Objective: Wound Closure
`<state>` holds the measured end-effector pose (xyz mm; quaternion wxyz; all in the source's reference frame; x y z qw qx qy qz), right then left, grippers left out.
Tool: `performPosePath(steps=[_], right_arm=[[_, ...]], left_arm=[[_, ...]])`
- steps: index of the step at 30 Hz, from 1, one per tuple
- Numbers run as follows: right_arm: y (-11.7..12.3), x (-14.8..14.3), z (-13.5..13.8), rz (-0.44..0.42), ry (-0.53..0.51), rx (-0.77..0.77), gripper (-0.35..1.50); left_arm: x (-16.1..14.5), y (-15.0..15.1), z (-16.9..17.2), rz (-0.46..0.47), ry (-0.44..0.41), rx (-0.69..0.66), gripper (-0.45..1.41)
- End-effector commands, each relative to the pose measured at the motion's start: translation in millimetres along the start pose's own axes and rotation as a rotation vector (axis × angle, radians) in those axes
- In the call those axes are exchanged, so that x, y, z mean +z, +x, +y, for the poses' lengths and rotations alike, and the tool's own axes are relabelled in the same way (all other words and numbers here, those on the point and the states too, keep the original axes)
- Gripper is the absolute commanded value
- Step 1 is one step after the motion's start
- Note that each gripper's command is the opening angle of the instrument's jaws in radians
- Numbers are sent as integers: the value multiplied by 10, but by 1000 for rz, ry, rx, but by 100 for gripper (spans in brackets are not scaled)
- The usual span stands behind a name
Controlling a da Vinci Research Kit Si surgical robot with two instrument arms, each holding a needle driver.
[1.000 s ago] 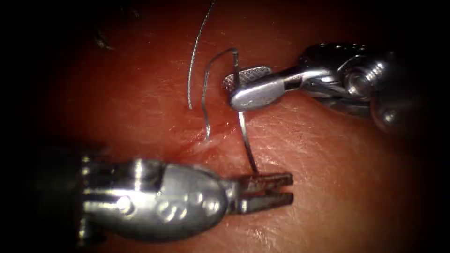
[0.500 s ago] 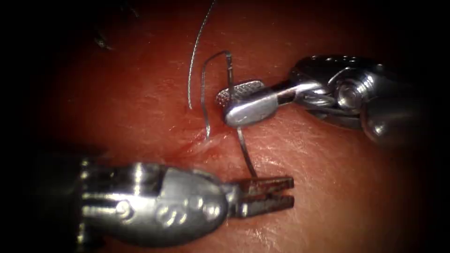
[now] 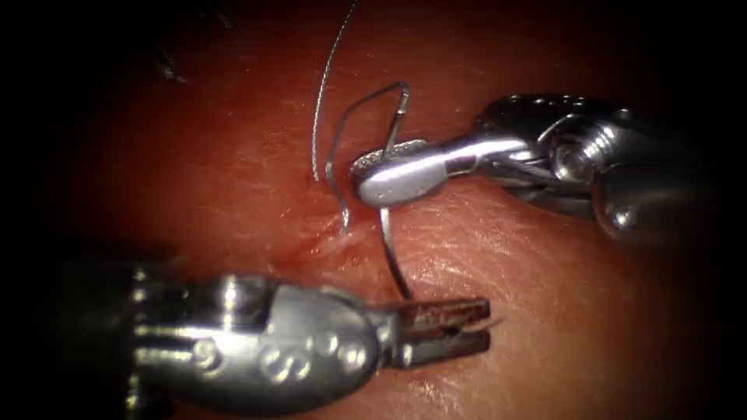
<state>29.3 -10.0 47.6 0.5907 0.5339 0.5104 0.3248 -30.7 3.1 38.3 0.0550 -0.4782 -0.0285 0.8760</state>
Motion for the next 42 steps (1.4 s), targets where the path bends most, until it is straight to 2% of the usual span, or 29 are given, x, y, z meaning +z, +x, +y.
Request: performPosePath(steps=[1,7,8,9,11,13,14,17,20,23,25,29,35,42], right_arm=[[-4,5,4,-5,4,-15,-35],[-3,2,7,-10,5,-104,-35],[-2,1,8,-10,5,-122,-35],[-1,0,11,-13,4,-170,-35],[1,-2,13,-14,4,-211,-35],[4,-3,15,-13,0,-269,-35],[6,-4,16,-10,-3,-286,-35],[14,-6,19,25,-48,-344,-35],[24,-7,23,33,-62,-398,-35],[32,-9,19,44,-78,-444,-35],[37,-10,16,58,-97,-470,-35],[47,-13,9,91,-161,-553,-35],[49,-10,8,81,-173,-650,-35],[52,-4,3,77,-178,-699,-35]], left_arm=[[8,-3,4,0,-1,-2,-45],[7,-2,3,2,-5,-3,-45],[6,-1,1,3,-6,-4,-33],[4,1,-2,5,-10,-54,7],[1,4,-5,13,-26,-115,31],[-7,7,-9,26,-56,-194,62],[-12,7,-9,30,-67,-211,64],[-30,1,-9,39,-95,-246,61],[-44,-17,-9,8,-123,-290,52],[-42,-36,-10,-21,-134,-369,24],[-38,-47,-11,-38,-136,-414,12],[-23,-75,-18,-107,-131,-604,-11],[-14,-104,-32,-172,-101,-619,-10],[-4,-127,-41,-203,-86,-604,-13]])
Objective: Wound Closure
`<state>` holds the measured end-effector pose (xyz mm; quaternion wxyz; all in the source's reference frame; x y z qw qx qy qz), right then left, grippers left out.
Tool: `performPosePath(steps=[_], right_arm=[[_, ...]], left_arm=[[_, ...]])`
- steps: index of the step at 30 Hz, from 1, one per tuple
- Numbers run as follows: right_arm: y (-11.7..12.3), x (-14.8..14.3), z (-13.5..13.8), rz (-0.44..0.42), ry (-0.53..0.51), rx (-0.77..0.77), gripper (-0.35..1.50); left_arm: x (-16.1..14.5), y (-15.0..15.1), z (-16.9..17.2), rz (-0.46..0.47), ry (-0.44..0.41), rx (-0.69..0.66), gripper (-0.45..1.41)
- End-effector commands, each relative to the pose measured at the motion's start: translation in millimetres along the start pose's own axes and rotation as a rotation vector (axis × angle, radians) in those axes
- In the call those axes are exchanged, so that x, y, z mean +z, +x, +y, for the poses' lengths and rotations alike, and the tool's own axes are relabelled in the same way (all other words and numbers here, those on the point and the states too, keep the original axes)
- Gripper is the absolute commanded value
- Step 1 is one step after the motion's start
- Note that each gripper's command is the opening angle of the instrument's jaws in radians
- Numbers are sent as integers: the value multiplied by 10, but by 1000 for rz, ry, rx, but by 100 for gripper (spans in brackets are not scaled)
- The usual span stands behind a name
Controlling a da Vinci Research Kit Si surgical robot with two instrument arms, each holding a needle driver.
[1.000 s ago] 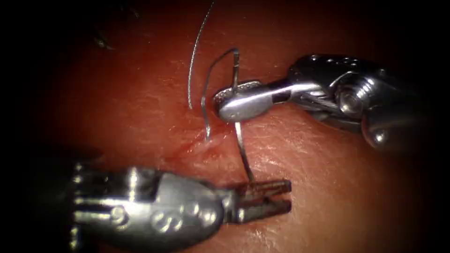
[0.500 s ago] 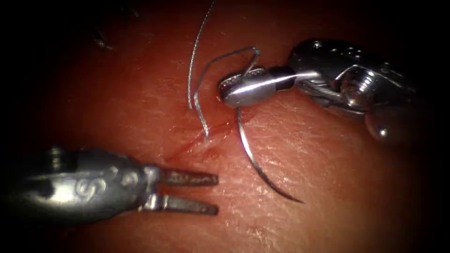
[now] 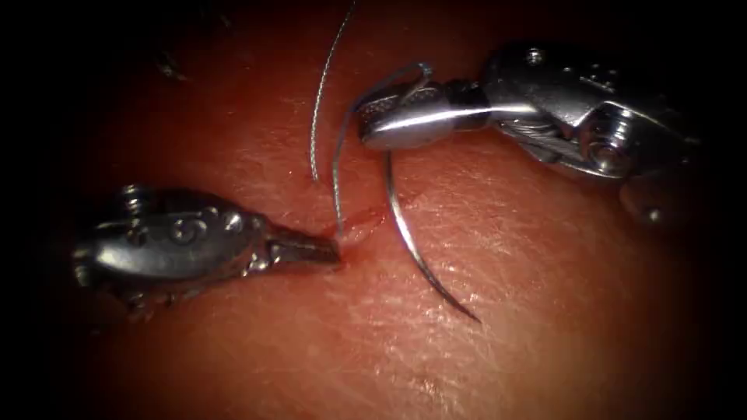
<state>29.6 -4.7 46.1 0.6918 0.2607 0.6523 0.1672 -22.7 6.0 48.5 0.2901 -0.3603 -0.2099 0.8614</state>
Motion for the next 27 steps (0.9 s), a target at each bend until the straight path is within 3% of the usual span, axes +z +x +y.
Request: performPosePath(steps=[1,9,14,18,27], right_arm=[[-5,9,1,3,3,-6,-35],[0,10,1,11,2,-56,-35],[2,13,2,15,1,-95,-35],[4,17,6,24,-4,-118,-35],[5,33,22,45,-28,-211,-35]], left_arm=[[10,-5,-1,-7,0,2,-13],[14,-14,-16,-30,8,6,-11],[21,-19,-21,-56,15,10,-30],[25,-18,-16,-75,-29,8,-31],[31,-15,-2,-142,-211,38,-35]])
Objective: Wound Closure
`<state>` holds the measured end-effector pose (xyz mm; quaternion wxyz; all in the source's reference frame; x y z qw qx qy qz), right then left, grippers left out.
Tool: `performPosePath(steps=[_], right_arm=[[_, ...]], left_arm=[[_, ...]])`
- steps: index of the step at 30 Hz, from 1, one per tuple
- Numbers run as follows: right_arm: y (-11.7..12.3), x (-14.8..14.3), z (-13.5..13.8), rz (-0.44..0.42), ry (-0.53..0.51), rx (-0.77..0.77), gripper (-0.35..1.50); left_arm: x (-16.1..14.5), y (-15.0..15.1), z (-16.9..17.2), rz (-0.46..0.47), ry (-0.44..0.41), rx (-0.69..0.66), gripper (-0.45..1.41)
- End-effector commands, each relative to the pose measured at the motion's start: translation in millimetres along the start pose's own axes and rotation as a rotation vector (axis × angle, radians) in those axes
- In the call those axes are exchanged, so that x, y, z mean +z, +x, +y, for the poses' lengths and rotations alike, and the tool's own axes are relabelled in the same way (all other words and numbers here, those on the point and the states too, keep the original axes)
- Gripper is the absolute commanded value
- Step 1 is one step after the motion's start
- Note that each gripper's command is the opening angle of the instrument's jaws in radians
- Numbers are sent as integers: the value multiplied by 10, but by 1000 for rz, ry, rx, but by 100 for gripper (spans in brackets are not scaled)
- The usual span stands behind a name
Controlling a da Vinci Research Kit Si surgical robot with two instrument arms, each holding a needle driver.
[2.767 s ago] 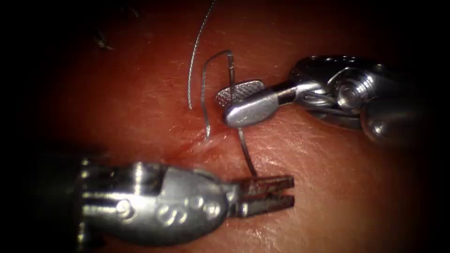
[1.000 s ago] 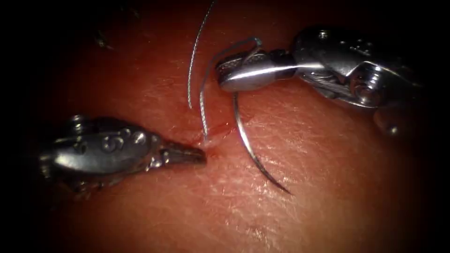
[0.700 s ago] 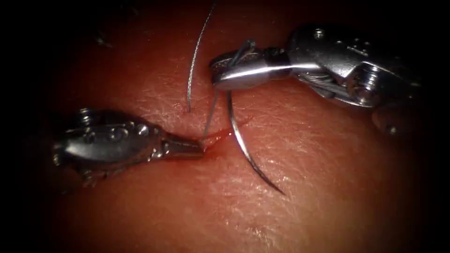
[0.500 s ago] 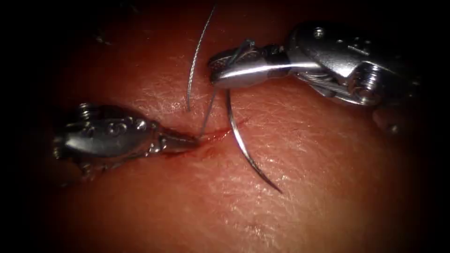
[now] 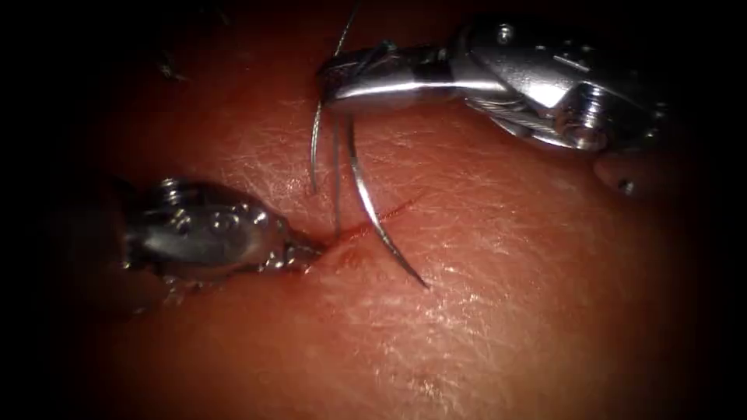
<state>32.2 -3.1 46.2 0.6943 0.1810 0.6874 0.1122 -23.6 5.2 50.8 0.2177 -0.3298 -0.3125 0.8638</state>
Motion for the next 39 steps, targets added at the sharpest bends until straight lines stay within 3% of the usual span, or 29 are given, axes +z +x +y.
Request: performPosePath(steps=[1,7,12,19,39], right_arm=[[-7,12,6,3,-3,-29,-35],[-9,24,10,11,-11,-108,-35],[-22,38,10,5,-32,-177,-35],[-26,38,9,-2,-51,-239,-35],[-22,29,-7,-25,-39,-221,-35]], left_arm=[[8,-1,0,-3,-12,6,-33],[7,0,4,-26,-66,14,-30],[1,12,15,-26,-69,33,-25],[-12,24,21,-5,-59,31,-20],[-19,20,20,6,-38,34,-26]])
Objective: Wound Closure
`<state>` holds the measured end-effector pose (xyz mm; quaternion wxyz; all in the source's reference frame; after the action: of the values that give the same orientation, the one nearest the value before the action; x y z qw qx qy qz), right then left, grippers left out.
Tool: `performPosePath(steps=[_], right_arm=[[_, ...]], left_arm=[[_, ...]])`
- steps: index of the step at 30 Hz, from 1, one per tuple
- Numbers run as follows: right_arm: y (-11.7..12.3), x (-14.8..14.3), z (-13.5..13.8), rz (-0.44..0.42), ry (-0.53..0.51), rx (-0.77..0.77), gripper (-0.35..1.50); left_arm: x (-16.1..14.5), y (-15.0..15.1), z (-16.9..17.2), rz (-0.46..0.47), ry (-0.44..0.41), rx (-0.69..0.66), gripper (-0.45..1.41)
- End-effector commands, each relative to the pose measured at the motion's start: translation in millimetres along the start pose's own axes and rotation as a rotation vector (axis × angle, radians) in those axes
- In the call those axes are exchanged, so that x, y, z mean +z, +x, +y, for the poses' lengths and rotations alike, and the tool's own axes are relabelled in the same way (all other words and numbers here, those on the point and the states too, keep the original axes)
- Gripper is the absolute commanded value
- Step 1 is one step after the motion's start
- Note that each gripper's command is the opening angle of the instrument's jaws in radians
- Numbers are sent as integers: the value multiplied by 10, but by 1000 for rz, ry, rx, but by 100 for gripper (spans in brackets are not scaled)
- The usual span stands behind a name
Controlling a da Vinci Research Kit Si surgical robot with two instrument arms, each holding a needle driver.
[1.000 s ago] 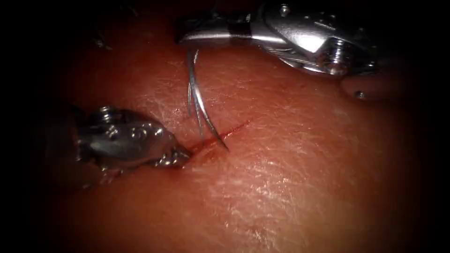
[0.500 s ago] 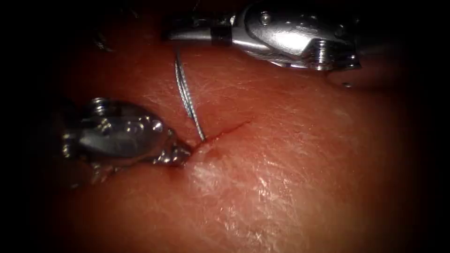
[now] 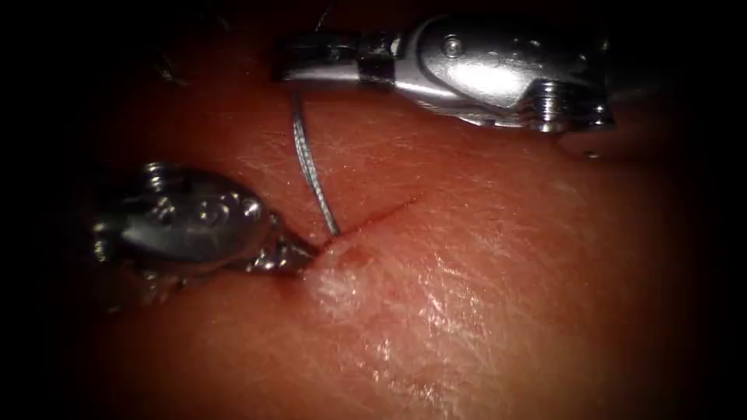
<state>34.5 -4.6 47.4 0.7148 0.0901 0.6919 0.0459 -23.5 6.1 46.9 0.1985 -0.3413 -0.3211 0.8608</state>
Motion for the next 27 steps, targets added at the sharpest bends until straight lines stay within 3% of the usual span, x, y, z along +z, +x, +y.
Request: performPosePath(steps=[1,27], right_arm=[[-5,5,-2,1,3,3,-35],[-4,-1,-19,-73,129,1,-35]], left_arm=[[9,-2,-1,0,-3,0,-26],[-27,2,8,20,38,0,-28]])
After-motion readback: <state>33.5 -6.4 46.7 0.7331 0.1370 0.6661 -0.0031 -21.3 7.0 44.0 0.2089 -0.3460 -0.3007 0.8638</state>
